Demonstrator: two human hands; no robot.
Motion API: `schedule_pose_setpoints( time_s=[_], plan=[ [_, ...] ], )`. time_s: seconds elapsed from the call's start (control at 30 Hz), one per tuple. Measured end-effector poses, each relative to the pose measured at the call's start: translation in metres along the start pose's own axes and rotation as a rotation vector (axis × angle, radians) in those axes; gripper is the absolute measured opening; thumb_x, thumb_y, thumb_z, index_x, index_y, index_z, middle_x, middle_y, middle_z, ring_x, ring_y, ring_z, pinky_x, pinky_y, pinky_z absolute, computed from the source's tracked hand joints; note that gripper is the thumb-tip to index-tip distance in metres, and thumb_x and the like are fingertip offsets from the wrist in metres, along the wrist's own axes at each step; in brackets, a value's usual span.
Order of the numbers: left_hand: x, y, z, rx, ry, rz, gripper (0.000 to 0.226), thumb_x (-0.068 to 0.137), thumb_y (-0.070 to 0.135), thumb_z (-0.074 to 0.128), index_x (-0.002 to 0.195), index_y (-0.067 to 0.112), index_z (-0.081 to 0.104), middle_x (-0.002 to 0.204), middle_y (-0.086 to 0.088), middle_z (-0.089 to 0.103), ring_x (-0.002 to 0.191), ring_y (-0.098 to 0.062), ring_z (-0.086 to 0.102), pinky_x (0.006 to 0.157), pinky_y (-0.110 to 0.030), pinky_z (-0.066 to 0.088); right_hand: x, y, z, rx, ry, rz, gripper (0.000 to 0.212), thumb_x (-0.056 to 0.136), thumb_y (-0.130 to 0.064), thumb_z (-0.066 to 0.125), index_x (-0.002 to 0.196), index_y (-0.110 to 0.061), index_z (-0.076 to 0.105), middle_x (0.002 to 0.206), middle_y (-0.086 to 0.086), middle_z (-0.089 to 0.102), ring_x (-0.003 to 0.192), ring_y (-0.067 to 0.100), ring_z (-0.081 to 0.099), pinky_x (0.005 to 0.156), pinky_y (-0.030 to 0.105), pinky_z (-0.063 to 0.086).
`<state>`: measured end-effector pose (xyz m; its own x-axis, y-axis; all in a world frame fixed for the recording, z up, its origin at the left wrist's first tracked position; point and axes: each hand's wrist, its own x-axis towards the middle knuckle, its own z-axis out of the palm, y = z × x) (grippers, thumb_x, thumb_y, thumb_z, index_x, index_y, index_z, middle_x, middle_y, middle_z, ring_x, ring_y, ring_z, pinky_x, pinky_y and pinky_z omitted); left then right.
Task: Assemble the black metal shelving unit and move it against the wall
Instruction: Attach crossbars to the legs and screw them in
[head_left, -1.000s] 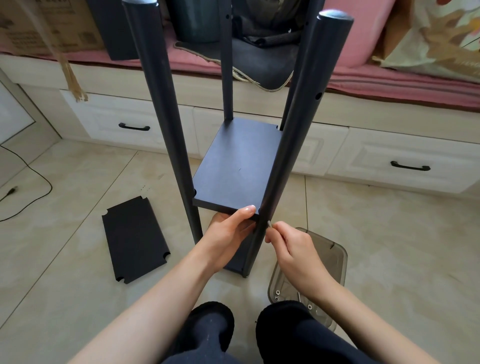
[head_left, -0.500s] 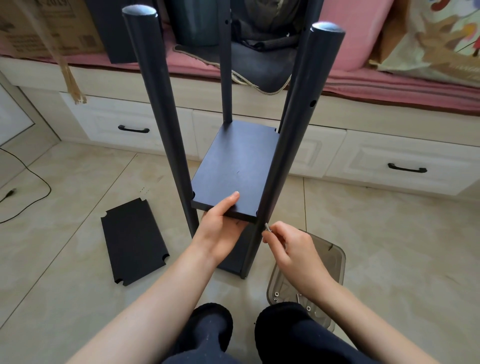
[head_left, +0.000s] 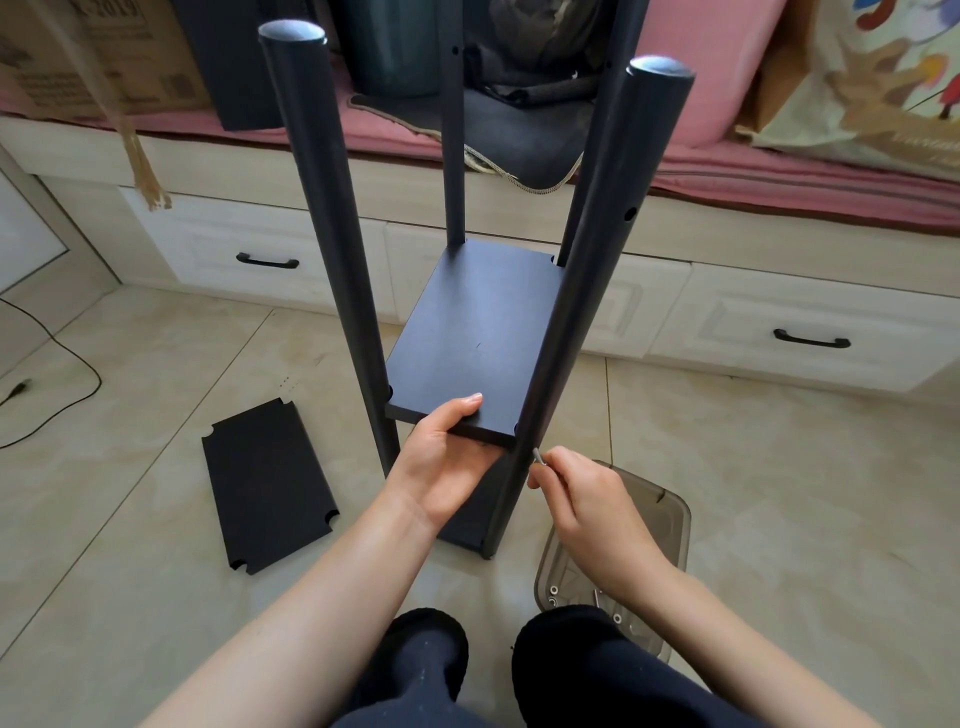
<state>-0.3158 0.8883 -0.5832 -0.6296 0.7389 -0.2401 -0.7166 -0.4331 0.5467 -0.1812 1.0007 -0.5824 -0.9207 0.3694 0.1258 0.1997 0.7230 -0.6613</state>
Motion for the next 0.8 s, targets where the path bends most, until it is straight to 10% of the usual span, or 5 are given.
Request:
schedule_pose_setpoints(
  time_s=[0.8],
  plan=[
    [-0.004, -0.013, -0.014, 0.451, 0.021, 0.116, 0.020, 0.089, 0.022, 0.071, 0.106, 0.012, 0.074, 0.112, -0.018, 0.070, 0.109, -0.036, 0.067, 0.097, -0.042, 0.054, 0.004, 0.002, -0.006, -0.197, -0.072, -0.050, 0.027, 0.105, -0.027, 0.039, 0.080, -0.019, 0.044, 0.071, -0.006, 0.048, 0.068, 0.019, 0.047, 0.065, 0.034, 0.029]
  ],
)
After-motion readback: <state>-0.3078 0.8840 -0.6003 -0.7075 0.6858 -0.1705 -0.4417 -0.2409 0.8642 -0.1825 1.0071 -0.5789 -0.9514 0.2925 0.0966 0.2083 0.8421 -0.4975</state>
